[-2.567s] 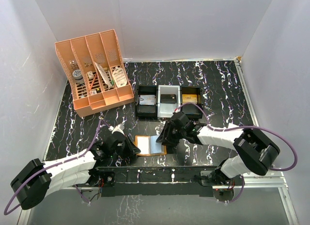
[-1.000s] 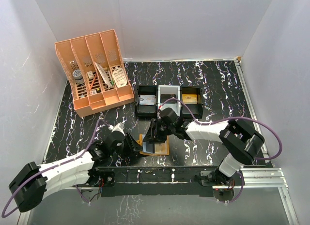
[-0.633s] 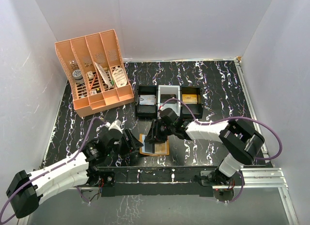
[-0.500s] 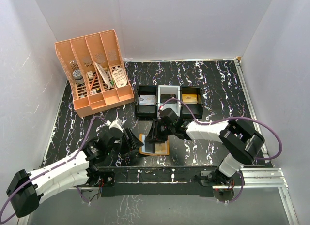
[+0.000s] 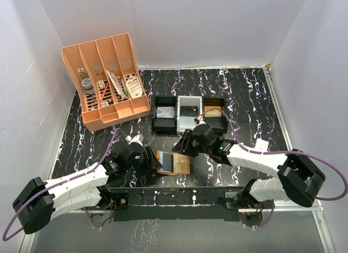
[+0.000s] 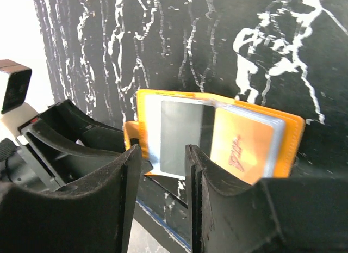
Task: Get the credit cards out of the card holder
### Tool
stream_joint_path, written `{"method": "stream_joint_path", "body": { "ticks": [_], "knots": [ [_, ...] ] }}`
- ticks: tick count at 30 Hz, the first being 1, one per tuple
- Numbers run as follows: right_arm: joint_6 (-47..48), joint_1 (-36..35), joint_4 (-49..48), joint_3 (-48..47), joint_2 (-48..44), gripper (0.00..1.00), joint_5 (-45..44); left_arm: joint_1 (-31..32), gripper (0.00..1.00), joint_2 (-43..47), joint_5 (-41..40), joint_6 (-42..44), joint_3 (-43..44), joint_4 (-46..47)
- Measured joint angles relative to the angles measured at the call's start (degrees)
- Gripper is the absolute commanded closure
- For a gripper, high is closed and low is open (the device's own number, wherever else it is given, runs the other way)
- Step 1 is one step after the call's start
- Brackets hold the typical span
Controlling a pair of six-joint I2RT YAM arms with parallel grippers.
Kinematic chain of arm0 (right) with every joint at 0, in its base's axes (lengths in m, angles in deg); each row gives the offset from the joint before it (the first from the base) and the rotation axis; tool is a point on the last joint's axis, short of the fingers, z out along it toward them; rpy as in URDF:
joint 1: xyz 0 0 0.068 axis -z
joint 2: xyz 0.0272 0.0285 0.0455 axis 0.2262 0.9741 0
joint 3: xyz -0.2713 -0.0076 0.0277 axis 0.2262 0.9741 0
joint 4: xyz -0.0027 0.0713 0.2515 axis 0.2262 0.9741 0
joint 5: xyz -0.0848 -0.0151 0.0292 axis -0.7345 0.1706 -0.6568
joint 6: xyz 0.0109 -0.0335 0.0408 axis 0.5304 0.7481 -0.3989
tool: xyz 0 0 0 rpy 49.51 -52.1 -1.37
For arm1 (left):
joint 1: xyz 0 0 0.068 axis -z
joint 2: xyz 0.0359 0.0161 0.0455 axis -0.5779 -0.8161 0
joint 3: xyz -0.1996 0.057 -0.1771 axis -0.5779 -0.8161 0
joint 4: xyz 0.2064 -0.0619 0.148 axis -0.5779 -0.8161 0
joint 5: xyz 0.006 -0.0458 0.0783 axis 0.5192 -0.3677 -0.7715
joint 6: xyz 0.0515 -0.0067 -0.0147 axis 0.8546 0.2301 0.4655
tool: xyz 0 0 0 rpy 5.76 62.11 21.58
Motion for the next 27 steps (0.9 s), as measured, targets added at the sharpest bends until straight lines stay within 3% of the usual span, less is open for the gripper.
{"method": "stream_joint_path", "body": {
  "ticks": [5, 9, 13, 18, 27],
  "knots": [
    [-0.7, 0.0, -2.4, 5.4, -3.7, 0.61, -1.6, -0.2, 0.55, -3.5, 1.1, 2.5, 0.2, 2.9],
    [-0.9, 0.2, -6.9, 6.2, -2.7, 0.62, 2.0, -0.3, 0.60, -7.8, 1.6, 3.1, 1.0, 4.5],
    [-1.3, 0.2, -8.1, 5.4, 1.8, 0.63, 5.0, -0.3, 0.40, -8.8, 1.0, 3.7, 1.9, 3.8],
    [-1.4, 0.3, -8.2, 5.3, 5.8, 0.63, 7.4, -0.4, 0.40, -6.2, -0.1, 5.0, 2.3, 2.7],
    [-1.3, 0.3, -8.4, 3.8, 7.4, 0.65, 8.7, -0.4, 0.60, -12.9, -2.8, 7.1, 7.6, 0.3]
  ]
}}
